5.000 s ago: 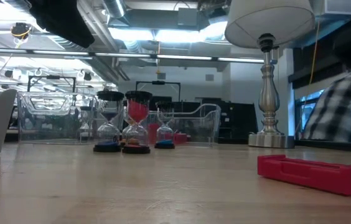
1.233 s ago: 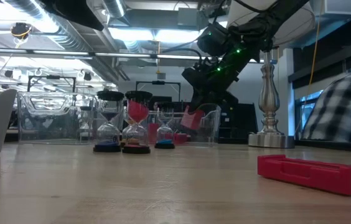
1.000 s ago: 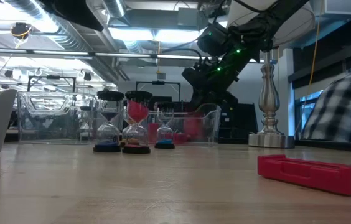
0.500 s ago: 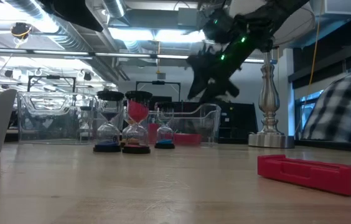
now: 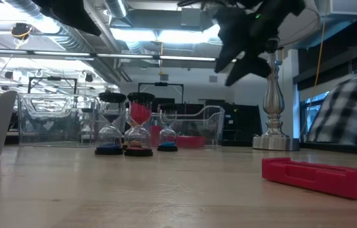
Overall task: Pick & Place Office items
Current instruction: Move the light blue hourglass from the bottom right to the center of the table
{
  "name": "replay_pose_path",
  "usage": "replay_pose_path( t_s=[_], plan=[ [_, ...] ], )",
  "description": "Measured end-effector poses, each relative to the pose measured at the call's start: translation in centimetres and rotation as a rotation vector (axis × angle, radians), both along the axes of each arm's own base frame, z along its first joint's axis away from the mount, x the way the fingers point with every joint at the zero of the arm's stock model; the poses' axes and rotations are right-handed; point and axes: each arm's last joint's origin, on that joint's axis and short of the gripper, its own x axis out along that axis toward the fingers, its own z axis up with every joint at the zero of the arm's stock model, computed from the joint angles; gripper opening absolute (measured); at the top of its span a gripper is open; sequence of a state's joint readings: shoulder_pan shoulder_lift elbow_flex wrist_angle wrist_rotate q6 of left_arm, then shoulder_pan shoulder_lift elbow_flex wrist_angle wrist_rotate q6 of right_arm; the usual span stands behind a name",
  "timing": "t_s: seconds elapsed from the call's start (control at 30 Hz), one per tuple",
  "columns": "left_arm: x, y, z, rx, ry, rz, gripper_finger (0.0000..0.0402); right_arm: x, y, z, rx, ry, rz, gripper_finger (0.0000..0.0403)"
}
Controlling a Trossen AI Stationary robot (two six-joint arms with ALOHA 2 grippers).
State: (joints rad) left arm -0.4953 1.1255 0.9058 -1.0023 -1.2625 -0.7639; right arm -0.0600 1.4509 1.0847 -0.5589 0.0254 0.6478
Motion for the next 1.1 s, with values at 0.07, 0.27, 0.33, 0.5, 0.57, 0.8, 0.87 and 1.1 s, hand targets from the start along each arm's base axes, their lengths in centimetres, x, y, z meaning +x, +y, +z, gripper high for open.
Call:
replay_pose_path(
  t_s=[0.07, 0.27, 0.33, 0.5, 0.57, 0.8, 0.87, 1.1],
  plan=[
    [0.0, 0.0, 0.0, -0.001, 0.0, 0.0, 0.0242, -0.4, 2.2, -0.3, 0.033, 0.058, 0.029, 0.0252],
    [0.0, 0.0, -0.1, -0.027, 0.01, -0.01, 0.0242, -2.9, 8.1, -1.4, 0.107, 0.278, 0.097, 0.0252],
    [0.0, 0.0, -0.1, -0.033, 0.002, -0.007, 0.0242, -3.7, 9.9, -1.5, 0.133, 0.319, 0.101, 0.0252],
    [0.0, 0.0, -0.1, -0.038, -0.004, -0.005, 0.0242, -5.5, 14.0, -1.5, 0.349, 0.427, 0.041, 0.0252],
    [0.0, -0.1, -0.1, -0.042, -0.008, -0.003, 0.0242, -6.3, 15.3, -1.5, 0.438, 0.484, -0.02, 0.0252],
    [0.0, -0.1, -0.1, -0.063, -0.018, -0.001, 0.0242, -9.5, 18.4, -1.7, 0.533, 0.685, -0.265, 0.0252],
    [0.0, -0.1, -0.1, -0.069, -0.015, -0.004, 0.0242, -10.4, 19.0, -1.7, 0.526, 0.743, -0.318, 0.0252],
    [0.0, -0.1, -0.1, -0.075, -0.012, -0.006, 0.0242, -12.9, 20.6, -1.8, 0.501, 0.869, -0.381, 0.0252]
  ],
)
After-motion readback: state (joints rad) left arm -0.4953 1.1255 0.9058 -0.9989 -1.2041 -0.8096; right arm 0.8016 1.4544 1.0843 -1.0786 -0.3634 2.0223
